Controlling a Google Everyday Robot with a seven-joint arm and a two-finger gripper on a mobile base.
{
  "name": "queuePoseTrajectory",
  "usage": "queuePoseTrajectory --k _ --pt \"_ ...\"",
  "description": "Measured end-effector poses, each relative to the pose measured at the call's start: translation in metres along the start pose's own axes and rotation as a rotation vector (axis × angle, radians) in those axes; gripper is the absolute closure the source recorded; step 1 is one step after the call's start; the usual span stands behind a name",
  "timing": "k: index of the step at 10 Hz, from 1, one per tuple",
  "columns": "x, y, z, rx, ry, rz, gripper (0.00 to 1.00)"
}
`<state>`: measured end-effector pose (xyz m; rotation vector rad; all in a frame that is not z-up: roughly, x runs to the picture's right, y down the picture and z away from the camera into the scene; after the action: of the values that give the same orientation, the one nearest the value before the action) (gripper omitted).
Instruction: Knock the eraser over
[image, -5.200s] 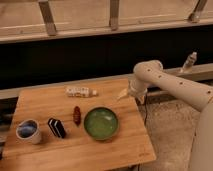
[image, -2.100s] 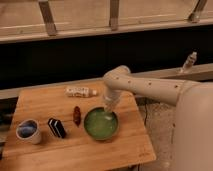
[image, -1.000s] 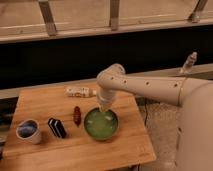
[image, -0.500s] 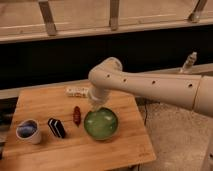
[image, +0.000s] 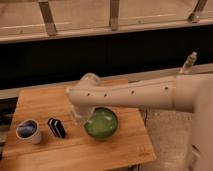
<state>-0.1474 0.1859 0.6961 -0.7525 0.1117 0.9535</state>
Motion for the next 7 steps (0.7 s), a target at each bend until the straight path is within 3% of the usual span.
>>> queuePoseTrajectory --k 3,7 --pt "-0.015 0.049 0.050 -0.047 0.067 -0.095 1.00" --pt "-0.014 0.049 0.054 -0.044 0.077 -0.100 1.00"
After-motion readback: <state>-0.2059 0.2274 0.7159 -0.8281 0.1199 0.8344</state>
